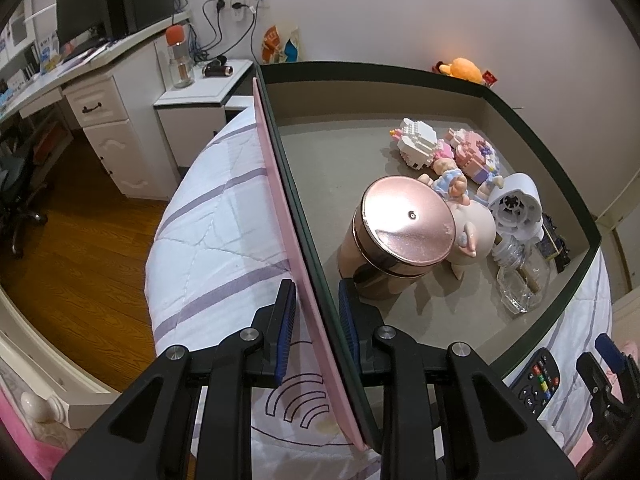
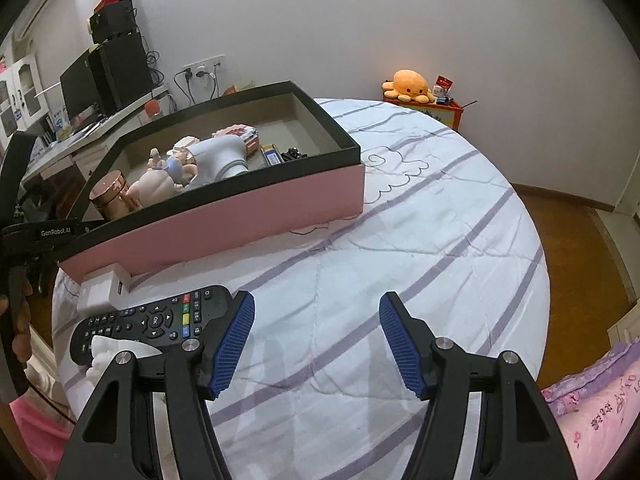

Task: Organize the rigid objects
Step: 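Move the right gripper back over the bed toward the remaining items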

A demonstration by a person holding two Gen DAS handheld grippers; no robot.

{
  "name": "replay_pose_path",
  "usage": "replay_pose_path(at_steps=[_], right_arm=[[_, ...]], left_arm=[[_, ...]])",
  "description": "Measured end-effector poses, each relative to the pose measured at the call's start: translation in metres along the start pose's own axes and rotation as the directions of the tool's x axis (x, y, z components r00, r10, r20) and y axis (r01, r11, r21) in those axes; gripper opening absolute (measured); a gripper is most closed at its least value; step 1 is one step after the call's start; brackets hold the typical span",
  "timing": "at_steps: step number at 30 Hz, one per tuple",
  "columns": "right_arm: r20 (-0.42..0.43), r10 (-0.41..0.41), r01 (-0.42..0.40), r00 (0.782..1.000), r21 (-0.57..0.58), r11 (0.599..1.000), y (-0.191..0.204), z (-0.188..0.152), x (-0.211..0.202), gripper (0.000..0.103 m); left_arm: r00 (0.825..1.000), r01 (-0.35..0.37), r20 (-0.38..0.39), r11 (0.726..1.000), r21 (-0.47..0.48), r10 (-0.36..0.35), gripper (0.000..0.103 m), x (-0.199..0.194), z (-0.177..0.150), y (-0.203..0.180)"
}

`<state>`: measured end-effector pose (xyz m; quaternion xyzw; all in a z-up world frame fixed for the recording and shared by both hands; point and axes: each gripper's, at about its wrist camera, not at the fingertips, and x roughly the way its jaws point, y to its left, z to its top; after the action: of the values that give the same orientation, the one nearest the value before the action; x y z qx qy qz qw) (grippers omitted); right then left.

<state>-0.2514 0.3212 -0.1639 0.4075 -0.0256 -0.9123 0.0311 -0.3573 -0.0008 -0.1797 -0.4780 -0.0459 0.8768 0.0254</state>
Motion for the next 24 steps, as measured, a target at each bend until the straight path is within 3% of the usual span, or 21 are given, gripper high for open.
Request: replay_pose_path(at_steps=[14,15,16,17,19,24], right_arm=[[0.014,0.02,-0.02,1.0,0.002,1.0,0.004,-0.003,-0.006,0.067],[0.014,0.021,-0.021,1.0,0.004,1.0,0.004,-0.004,-0.006,0.067],[0.016,0.022,-0.023,1.0,0.006,1.0,0.003,-0.004,-0.007,0.067],[0.019,0.022,-0.022,1.0,0.008,1.0,0.003,-0.005,-0.008,0.067],[0.023,0.024,-0.025,0.999,0.012,1.0,0.003,-0.005,-0.01,0.067],[0.055,0.032,-0.032,0.998,0.005,0.999,0.005,-0.006,-0.024,0.067]], left_arm=[[1.0,0.001,-0.017,1.0,-0.009,-0.001,0.023,0.0,0.001,-0.002],[1.0,0.015,-0.023,1.0,-0.015,-0.015,0.026,-0.001,0.001,-0.001],[0.999,0.022,-0.027,1.0,-0.021,-0.023,0.035,-0.001,0.002,-0.001],[0.999,0.031,-0.029,0.999,-0.031,-0.032,0.052,-0.002,0.001,0.0],[0.999,0.05,-0.013,0.997,-0.051,-0.05,0.072,-0.006,0.0,0.001],[0.997,0.075,0.02,0.995,-0.063,-0.074,0.076,-0.024,-0.004,-0.001]])
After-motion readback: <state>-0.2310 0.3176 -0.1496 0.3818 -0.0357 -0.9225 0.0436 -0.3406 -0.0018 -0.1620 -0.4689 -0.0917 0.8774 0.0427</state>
